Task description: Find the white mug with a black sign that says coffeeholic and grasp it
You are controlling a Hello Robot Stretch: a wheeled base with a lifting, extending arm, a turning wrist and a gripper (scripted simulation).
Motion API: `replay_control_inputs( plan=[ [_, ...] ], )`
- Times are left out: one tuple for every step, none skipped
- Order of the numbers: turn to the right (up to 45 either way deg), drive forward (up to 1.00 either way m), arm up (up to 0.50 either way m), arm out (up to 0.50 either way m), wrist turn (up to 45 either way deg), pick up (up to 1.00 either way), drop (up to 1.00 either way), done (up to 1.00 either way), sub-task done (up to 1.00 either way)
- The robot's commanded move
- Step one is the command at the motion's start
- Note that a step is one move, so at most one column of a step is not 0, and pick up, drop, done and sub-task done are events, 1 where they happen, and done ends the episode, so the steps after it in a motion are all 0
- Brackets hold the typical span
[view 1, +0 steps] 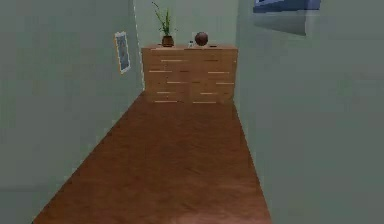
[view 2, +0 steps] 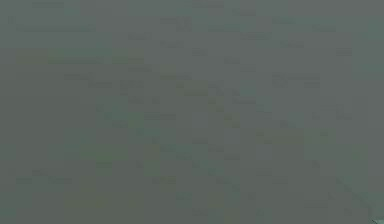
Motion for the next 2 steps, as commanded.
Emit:
replay_control_inputs(
  plan=[
    [0.0, 1.0, 0.0, 0.0, 0.0, 0.0, 0.0, 0.0, 0.0],
    [0.0, 1.0, 0.0, 0.0, 0.0, 0.0, 0.0, 0.0, 0.0]
  ],
)
